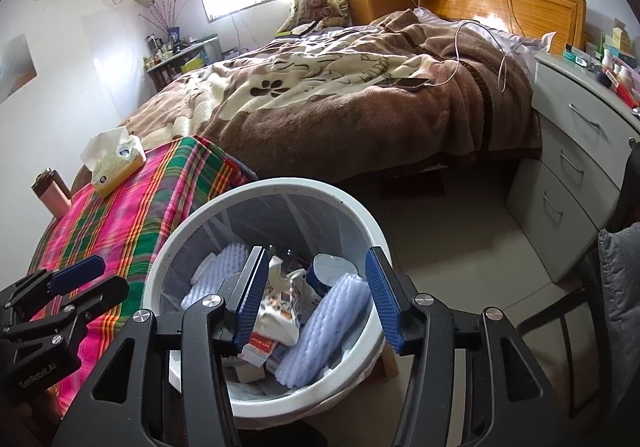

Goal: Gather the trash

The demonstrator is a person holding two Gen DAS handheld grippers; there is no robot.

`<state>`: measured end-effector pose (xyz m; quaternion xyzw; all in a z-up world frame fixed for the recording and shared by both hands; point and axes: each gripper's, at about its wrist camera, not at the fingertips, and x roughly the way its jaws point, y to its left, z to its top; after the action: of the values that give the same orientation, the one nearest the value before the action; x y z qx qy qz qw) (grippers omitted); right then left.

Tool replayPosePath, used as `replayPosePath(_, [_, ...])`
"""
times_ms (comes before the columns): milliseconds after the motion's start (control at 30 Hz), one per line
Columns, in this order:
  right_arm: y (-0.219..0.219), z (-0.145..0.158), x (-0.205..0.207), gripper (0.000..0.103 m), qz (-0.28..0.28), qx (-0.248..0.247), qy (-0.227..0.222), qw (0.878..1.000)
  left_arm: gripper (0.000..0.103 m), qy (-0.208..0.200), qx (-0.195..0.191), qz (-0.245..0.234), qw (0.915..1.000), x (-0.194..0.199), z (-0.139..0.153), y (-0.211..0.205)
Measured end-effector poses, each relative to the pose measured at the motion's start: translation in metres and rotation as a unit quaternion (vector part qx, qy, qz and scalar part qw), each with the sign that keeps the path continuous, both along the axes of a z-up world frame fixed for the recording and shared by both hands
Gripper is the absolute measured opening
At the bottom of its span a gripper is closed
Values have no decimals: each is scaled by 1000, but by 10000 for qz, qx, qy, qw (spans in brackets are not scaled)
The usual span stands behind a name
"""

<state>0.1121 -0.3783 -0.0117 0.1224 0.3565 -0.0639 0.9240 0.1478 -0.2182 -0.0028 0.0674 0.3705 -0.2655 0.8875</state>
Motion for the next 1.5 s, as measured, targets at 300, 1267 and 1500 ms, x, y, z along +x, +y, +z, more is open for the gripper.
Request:
replayPosePath(300, [13, 6, -13, 52, 24, 41, -184, 9998, 57, -256, -38, 226, 9994, -21, 9, 18])
replayPosePath(1267, [102, 12, -103, 66, -106, -634, -1162, 9911, 64, -1251, -153, 1200, 9847, -133, 24, 100])
replayPosePath(1500, [108, 10, -110, 66, -261, -739, -1205, 9896, 64, -1242, -85, 1313, 9835, -141, 17, 111])
